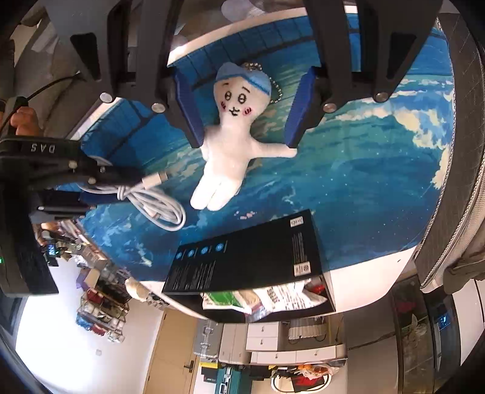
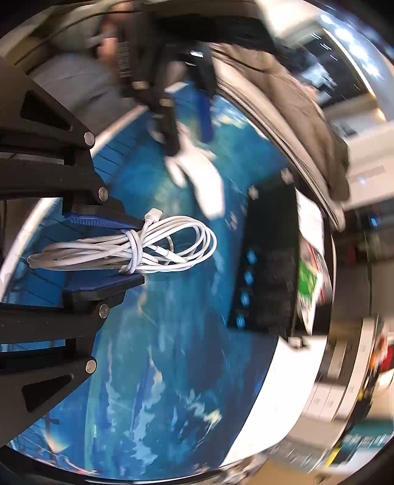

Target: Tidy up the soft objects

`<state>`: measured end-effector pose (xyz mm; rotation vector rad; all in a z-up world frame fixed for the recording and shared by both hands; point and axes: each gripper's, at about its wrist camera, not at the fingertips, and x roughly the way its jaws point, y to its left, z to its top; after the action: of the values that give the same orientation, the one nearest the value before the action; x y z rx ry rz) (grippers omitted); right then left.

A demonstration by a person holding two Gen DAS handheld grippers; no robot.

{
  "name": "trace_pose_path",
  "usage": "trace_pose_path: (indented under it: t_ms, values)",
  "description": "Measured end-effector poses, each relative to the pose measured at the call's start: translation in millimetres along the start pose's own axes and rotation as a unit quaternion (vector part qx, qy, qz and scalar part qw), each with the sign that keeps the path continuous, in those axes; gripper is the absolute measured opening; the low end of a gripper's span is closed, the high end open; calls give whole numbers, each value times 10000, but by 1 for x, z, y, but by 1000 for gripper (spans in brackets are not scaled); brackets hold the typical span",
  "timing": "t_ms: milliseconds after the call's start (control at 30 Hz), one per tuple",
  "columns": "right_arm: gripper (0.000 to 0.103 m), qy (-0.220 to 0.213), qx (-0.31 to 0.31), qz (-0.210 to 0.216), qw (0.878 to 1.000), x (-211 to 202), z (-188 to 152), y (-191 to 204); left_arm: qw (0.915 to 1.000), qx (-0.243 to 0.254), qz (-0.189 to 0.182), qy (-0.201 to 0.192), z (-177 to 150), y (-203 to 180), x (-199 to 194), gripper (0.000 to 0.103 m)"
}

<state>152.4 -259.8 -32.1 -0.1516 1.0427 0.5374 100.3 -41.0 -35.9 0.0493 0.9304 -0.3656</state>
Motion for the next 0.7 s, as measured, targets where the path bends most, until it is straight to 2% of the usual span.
trace_pose_path:
  t_ms: [33,67,167,233,267,333,367,433,633,700]
  values:
    - [29,-8,106,-77,9999,1,3,-2,10000,17,-48,5,0,-1,1,31]
    - [29,23,123,-155,9998,3,4,-2,10000,-10,-89,23,1,0,2,29]
    - [33,59,56,-190,9998,3,3,2,9996,-221,172,-60,3,12,-1,28]
    - [37,106,4,-154,9998,4,4,5,9995,-258,192,-33,3,17,-1,29]
    - [38,139,-39,-97,9998,3,3,7,9996,-270,126,-27,2,18,-2,32]
    - [45,165,-60,14,9998,1,4,5,9996,-258,79,-36,0,17,-3,57]
    - [46,168,-62,28,9998,0,4,5,9996,-237,142,-60,-1,16,-3,62]
    - [46,192,-92,4,9998,2,3,7,9995,-184,256,-20,-3,14,-1,62]
    - [46,152,-227,-62,9996,10,5,10,9994,-159,293,62,-5,14,6,62]
    - [46,154,-243,-70,9996,10,5,11,9993,-208,298,61,-4,16,6,58]
